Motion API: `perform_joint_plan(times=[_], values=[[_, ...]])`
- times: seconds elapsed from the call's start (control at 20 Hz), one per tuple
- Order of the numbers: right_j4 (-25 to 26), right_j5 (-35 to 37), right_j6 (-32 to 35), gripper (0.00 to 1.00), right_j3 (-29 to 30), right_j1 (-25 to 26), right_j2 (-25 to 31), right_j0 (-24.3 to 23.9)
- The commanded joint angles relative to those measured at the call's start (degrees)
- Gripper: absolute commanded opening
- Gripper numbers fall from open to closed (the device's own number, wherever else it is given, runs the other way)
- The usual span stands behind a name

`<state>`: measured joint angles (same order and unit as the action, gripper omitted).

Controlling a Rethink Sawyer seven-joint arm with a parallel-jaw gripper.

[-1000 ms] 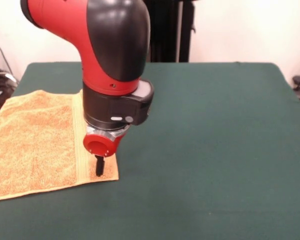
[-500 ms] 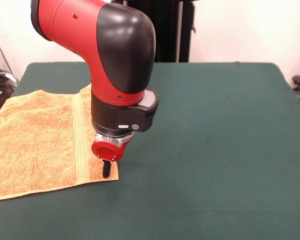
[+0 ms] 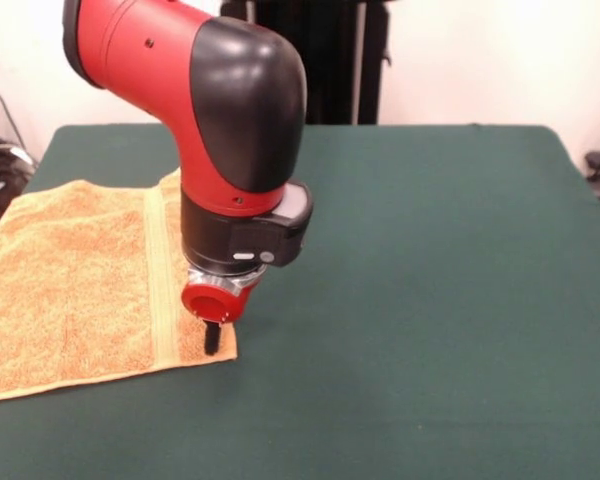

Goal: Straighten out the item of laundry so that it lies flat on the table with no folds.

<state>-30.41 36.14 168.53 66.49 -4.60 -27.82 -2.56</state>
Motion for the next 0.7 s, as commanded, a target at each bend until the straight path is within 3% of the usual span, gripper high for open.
perform_joint_plan(times=[0.05, 0.5, 0.55, 0.7], values=[[-1.33, -4.43, 6.29, 1.00, 6.66, 1.59, 8.86, -0.51], [-0.32, -8.44, 3.68, 1.00, 6.96, 2.49, 11.08, -2.33], [-0.16, -8.44, 4.04, 0.00, 6.68, 2.70, 10.67, -2.09], [-1.15, -7.34, 5.94, 0.00, 6.48, 2.87, 10.23, -1.75]])
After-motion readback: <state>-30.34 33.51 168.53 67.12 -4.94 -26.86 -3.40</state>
